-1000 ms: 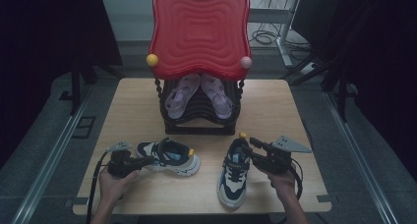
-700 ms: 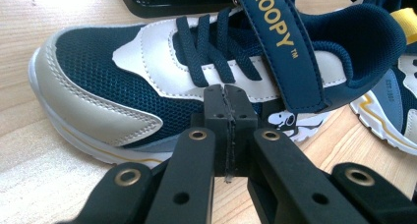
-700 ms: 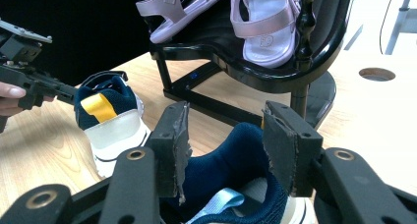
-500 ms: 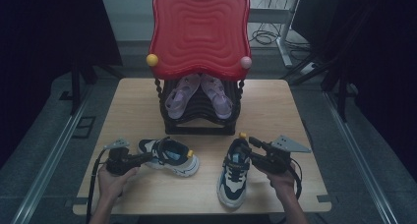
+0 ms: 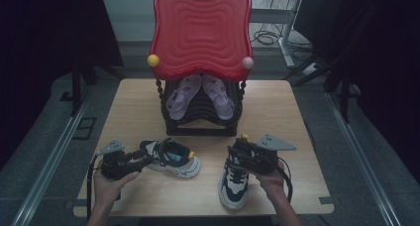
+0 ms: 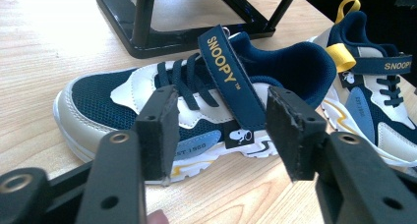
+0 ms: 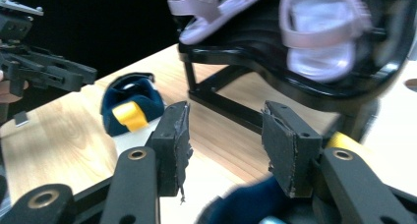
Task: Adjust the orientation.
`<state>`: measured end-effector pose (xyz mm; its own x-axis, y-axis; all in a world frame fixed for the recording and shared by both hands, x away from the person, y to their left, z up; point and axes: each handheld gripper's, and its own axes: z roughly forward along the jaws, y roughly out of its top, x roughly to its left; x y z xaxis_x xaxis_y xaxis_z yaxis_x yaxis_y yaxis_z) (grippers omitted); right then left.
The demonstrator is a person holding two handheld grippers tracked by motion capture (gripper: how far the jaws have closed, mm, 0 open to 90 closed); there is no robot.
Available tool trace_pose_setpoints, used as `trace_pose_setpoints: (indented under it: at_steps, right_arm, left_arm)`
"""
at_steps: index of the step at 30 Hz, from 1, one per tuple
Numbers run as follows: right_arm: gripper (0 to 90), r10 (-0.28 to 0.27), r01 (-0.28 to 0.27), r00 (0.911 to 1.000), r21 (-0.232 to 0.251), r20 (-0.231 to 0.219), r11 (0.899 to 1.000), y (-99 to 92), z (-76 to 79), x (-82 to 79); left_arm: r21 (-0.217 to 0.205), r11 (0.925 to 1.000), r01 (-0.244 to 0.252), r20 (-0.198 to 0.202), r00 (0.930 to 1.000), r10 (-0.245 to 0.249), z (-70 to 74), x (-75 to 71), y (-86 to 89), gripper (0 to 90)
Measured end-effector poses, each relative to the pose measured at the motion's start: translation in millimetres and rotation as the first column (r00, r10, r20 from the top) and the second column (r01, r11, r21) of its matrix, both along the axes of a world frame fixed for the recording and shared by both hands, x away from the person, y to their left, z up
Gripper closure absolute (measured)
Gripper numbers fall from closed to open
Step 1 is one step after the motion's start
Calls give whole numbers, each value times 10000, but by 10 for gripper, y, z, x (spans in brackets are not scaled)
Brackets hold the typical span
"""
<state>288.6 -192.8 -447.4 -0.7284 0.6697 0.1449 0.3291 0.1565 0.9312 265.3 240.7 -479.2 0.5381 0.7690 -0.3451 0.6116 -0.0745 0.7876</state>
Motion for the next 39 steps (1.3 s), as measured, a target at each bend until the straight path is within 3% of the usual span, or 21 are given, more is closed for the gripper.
trace_pose_setpoints:
  at_steps: [4, 6, 11, 16, 23, 26, 29, 32, 39]
  right_arm:
    - [545, 321, -322, 9995, -159, -27, 9994, 163, 33, 9]
    - [554, 630, -633, 9980, -324, -90, 9975, 342, 69, 36]
    - [564, 814, -825, 9963, -419, -276, 9957, 542, 75, 107]
    - [578, 837, -881, 9951, -884, -528, 9922, 792, 74, 221]
    - [679, 915, -1004, 9937, -1501, -651, 9836, 963, 38, 349]
    - [809, 1151, -1292, 9895, -1795, -872, 9752, 1064, 3, 400]
    - [865, 1291, -1488, 9850, -1848, -1144, 9714, 1126, -31, 438]
    - [891, 1314, -1571, 9824, -2065, -1328, 9657, 1186, -57, 448]
    - [892, 1455, -1851, 9742, -2418, -1727, 9525, 1263, -127, 461]
  left_arm:
    - [-36, 10000, 3, 18, 10000, -3, 21, -22, 14, 444]
    - [-60, 10000, 60, 91, 9999, -59, 37, -43, 37, 436]
    - [-50, 9999, 108, 148, 9998, -108, 61, -81, 67, 427]
    - [18, 10000, -33, 131, 9999, 33, 50, -105, 131, 416]
    - [-150, 9999, -60, -95, 9999, 58, -5, -96, 171, 415]
    - [8, 9999, -103, -44, 9999, 103, -8, -96, 177, 415]
    - [209, 9997, -146, -52, 9999, 147, -19, -98, 177, 415]
    - [-28, 10000, -27, -160, 9999, 27, -30, -101, 187, 415]
    - [133, 9997, -185, -148, 9997, 187, -40, -102, 215, 413]
